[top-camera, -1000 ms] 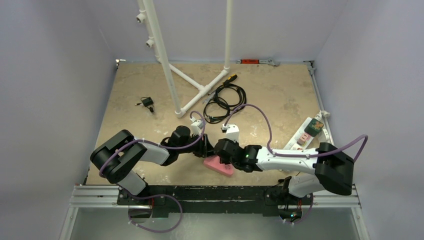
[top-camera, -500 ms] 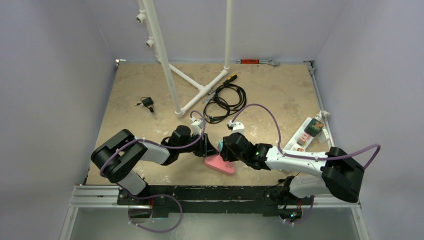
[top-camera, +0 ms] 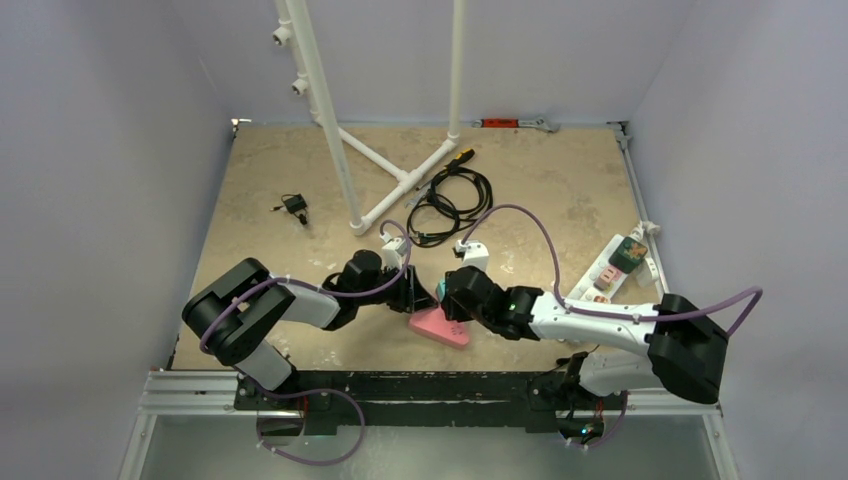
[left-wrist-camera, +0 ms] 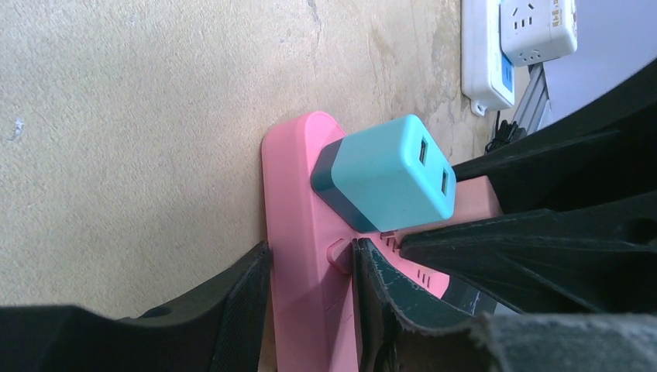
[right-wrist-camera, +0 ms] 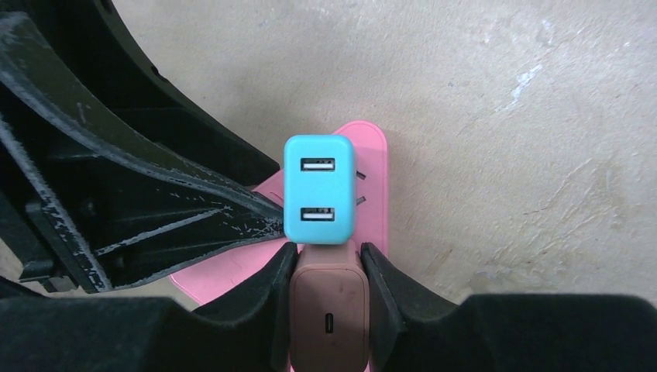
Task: Pull the plug off the socket
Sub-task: Remove the plug from the socket, then place the plug at the center of the board.
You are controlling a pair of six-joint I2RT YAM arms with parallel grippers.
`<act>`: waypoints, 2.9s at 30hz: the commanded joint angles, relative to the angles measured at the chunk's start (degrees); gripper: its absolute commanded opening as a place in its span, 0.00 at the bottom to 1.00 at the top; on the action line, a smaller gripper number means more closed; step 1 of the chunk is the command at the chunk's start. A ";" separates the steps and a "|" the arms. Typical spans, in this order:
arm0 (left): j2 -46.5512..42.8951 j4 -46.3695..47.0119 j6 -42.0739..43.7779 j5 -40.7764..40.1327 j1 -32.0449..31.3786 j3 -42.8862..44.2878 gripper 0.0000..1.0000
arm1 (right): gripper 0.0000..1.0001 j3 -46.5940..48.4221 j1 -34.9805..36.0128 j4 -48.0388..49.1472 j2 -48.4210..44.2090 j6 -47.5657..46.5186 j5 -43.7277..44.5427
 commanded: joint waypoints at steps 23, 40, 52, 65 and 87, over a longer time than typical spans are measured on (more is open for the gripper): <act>1.44 -5.14 1.13 -5.03 0.45 -1.70 0.00 | 0.00 7.92 7.58 -8.65 1.11 5.84 11.92; -25.32 -27.43 11.13 -9.96 0.47 6.27 0.73 | 0.00 -3.13 -4.43 9.42 -16.07 -4.46 -8.98; -37.85 -28.23 15.17 0.00 -5.68 5.77 0.72 | 0.00 -5.76 -10.57 21.04 -19.90 -1.83 -30.09; -40.53 -33.29 25.16 -21.41 -19.23 9.38 0.68 | 0.00 -6.96 -13.64 23.00 -21.58 2.83 -42.38; -35.48 -25.14 29.99 -17.60 -21.41 9.98 0.75 | 0.00 -7.57 -13.72 26.06 -18.05 5.36 -46.69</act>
